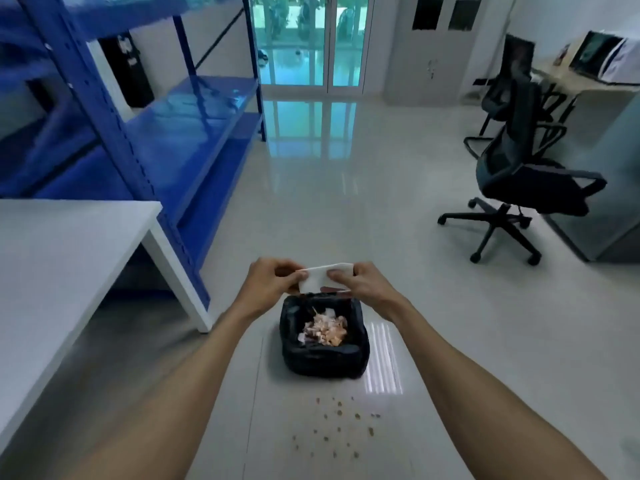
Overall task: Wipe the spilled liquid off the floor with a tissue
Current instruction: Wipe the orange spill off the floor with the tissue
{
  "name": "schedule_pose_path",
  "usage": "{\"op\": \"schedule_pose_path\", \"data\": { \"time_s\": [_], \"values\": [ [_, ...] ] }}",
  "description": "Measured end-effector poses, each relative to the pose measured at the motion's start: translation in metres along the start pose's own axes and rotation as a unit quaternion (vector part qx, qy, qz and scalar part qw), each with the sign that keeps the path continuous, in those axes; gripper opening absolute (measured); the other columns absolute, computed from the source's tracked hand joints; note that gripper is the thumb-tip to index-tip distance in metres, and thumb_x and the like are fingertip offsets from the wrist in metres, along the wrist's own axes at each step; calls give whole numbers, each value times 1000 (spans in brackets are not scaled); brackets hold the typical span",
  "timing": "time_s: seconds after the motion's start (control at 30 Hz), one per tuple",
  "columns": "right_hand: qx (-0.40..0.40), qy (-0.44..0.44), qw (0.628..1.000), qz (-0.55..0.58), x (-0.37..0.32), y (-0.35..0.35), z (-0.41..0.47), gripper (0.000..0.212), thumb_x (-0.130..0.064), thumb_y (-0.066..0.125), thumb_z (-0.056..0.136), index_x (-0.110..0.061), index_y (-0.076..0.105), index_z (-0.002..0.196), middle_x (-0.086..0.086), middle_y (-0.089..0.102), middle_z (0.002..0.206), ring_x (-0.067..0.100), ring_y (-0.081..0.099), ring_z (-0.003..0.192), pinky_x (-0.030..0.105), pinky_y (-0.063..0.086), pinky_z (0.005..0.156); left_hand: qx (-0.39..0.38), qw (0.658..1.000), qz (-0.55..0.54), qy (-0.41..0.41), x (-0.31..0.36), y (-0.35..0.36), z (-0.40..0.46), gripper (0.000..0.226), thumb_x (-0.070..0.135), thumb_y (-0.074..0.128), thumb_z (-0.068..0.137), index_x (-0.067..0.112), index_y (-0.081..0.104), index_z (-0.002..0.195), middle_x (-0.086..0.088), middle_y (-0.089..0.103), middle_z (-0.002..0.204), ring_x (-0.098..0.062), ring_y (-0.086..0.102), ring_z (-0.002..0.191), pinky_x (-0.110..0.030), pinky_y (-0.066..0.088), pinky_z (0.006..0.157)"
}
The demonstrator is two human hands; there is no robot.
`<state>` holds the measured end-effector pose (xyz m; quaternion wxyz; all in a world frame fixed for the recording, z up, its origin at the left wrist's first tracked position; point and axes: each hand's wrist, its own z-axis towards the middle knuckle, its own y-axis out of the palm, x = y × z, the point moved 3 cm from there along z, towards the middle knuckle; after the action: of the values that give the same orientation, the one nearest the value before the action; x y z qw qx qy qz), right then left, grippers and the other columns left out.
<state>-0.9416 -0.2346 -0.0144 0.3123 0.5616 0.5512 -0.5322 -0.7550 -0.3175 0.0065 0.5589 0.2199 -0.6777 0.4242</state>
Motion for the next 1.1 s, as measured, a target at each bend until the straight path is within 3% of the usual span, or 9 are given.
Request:
{"op": "schedule_pose_path", "data": {
  "time_s": [0.17,0.27,0.4,0.57,0.73,0.93,1.03,1.1],
  "values": [
    [-44,32,998,33,140,33,14,26,-23,54,101,-11,69,119,15,70,114,26,69,101,45,55,91,-28,999,3,-37,-140,58,-10,13,12,73,86,8,77,98,-9,77,83,-20,75,75,-31,61,69],
    [-70,54,995,54,226,52,26,27,-22,54,101,-6,66,120,15,70,108,18,69,95,38,57,88,-28,999,4,-46,-226,91,-13,9,12,74,85,15,78,93,-7,78,83,-22,75,76,-34,62,69],
    [-75,55,993,71,339,73,56,33,-29,55,101,-7,63,124,11,59,129,22,62,114,41,55,92,-27,999,-2,-44,-333,131,-10,12,8,73,85,8,76,97,-8,77,89,-21,75,82,-30,61,73],
    [-106,37,988,106,443,98,81,19,-28,55,100,-20,71,108,4,68,111,20,63,111,44,52,97,-13,1000,5,-13,-441,166,-14,18,12,73,86,6,76,103,-11,76,90,-23,75,83,-33,61,75],
    [-117,45,984,123,525,129,88,19,-22,54,101,-9,62,111,8,65,105,21,63,104,46,51,98,29,999,-3,20,-517,188,-34,11,9,72,86,9,78,96,-12,77,90,-26,74,84,-33,62,75],
    [-106,60,981,149,574,140,96,23,-23,57,100,-7,58,116,14,61,115,26,63,108,41,55,92,8,1000,9,20,-559,201,-35,13,14,72,87,12,77,98,-6,77,91,-23,74,87,-34,61,80],
    [-86,82,984,131,609,137,100,26,-24,55,100,-7,56,120,17,62,119,28,66,107,39,58,86,-43,995,89,8,-590,216,-38,25,29,66,91,22,70,115,4,72,112,-11,68,102,-36,56,93],
    [-45,77,993,71,637,125,101,22,-23,50,103,-9,62,114,15,67,113,25,68,101,38,58,84,-67,982,178,-6,-622,222,-43,50,45,58,93,30,48,139,10,53,139,-9,52,125,-37,44,107]
  ]
}}
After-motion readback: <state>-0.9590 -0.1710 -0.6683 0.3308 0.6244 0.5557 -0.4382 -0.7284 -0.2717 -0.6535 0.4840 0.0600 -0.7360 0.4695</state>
